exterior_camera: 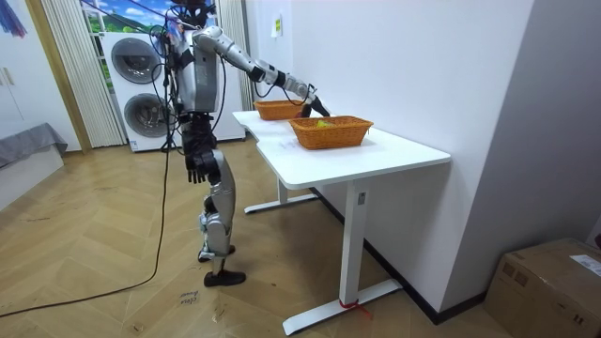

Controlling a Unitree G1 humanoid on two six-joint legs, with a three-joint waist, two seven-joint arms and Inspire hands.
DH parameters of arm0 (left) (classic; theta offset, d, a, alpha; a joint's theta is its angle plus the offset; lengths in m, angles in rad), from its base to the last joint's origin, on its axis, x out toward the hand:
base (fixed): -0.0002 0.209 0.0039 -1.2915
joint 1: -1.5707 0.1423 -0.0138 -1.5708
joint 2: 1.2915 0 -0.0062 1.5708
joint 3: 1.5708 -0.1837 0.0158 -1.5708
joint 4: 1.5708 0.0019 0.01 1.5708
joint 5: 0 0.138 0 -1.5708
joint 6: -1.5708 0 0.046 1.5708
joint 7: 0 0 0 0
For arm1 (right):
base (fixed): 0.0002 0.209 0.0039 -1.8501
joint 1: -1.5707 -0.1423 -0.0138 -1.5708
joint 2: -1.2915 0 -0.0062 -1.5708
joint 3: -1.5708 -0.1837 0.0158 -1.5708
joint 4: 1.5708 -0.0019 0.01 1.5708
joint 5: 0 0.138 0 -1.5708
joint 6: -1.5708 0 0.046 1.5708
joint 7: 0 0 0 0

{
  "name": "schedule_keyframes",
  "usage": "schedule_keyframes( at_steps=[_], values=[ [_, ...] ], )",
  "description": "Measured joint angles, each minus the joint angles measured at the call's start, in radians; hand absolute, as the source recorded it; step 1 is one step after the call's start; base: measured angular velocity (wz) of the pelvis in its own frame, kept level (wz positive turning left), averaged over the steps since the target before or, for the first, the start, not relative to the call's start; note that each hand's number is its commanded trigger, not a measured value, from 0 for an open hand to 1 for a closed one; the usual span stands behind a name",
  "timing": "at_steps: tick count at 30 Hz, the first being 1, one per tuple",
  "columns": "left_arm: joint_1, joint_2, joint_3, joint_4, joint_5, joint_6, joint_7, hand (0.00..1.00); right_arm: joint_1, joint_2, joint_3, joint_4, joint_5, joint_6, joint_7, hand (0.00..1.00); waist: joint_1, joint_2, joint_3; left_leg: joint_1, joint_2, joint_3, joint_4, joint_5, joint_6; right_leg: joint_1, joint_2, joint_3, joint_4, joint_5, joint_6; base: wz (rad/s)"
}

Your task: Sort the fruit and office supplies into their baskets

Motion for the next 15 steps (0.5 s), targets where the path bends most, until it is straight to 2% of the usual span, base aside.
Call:
schedule_keyframes(
  at_steps=[3, 5, 7, 10, 15],
  values=[
    [-0.005, 0.000, -0.007, 0.000, 0.000, -0.004, -0.001, 0.00, 0.000, -0.026, 0.007, 0.001, -0.005, 0.011, -0.014, 1.00, 0.014, -0.003, 0.0037, 0.000, 0.000, 0.000, -0.002, 0.000, 0.000, -0.001, 0.000, 0.000, -0.001, 0.000, 0.000, 0.00],
    [-0.010, 0.006, -0.007, 0.000, 0.000, -0.004, -0.002, 0.00, 0.001, -0.028, 0.011, -0.001, -0.006, 0.013, -0.012, 1.00, 0.018, -0.013, 0.0062, 0.002, 0.002, 0.002, -0.008, 0.000, 0.000, -0.002, 0.002, 0.000, -0.001, 0.000, 0.000, 0.00],
    [-0.012, 0.006, -0.007, 0.001, 0.000, -0.004, -0.005, 0.00, 0.000, -0.031, 0.011, -0.001, -0.030, 0.017, -0.017, 1.00, 0.022, -0.019, 0.0055, 0.002, 0.002, 0.002, -0.008, 0.000, 0.000, -0.002, 0.002, 0.001, -0.002, 0.000, 0.000, 0.00],
    [-0.020, 0.008, -0.008, 0.000, 0.001, -0.005, -0.016, 0.00, -0.002, -0.039, 0.017, -0.002, -0.046, 0.043, -0.016, 1.00, 0.036, -0.022, 0.0042, 0.002, 0.002, 0.001, -0.003, 0.000, 0.000, -0.002, 0.002, 0.002, -0.003, 0.000, 0.000, 0.00],
    [-0.022, 0.017, -0.007, -0.004, 0.002, -0.005, -0.016, 0.00, -0.020, -0.040, 0.049, -0.004, -0.052, 0.061, -0.011, 1.00, 0.037, -0.026, 0.0013, 0.001, 0.002, -0.001, -0.003, 0.000, 0.000, -0.002, 0.003, 0.002, -0.003, 0.000, 0.000, 0.00]
  ],
)
